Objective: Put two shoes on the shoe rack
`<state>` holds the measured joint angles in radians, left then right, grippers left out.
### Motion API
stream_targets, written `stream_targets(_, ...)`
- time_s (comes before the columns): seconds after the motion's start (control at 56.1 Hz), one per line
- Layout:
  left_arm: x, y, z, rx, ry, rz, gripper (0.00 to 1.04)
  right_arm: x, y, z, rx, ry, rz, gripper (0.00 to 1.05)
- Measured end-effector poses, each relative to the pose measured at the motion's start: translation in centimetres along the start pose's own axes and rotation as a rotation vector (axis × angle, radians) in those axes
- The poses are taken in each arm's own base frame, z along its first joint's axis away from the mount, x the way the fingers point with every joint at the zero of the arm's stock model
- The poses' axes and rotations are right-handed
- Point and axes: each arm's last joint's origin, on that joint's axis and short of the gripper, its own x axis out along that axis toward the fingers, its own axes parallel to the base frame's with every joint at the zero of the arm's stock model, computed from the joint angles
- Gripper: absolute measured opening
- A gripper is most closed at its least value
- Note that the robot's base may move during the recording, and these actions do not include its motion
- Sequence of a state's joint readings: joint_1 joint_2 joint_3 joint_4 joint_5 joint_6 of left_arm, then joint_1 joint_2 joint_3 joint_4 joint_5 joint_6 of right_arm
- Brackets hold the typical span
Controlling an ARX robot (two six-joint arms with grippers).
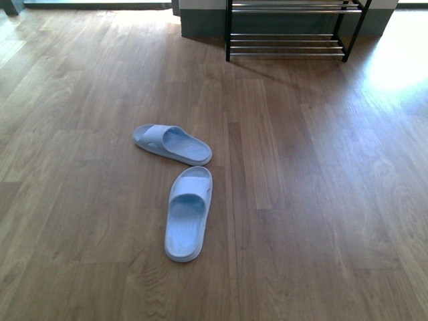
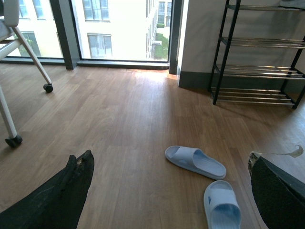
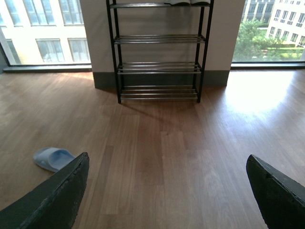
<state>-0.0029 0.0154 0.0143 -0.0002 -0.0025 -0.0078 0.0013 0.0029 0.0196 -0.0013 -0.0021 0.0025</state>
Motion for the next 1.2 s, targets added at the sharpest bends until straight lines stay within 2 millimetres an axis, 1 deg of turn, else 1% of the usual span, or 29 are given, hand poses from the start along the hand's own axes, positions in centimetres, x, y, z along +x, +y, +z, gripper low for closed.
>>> stream_targets(1.159,0.0,-0.01,0.0,0.0,0.0,-0.003,0.95,0.0,-0.01,0.0,0.0,0.0,-0.004,0.96)
stream_targets(1.195,0.06,0.02,-0.1,-0.016,0.019,0.047,0.95,0.0,-0.01,0.0,0.0,0.0,-0.004,0.96)
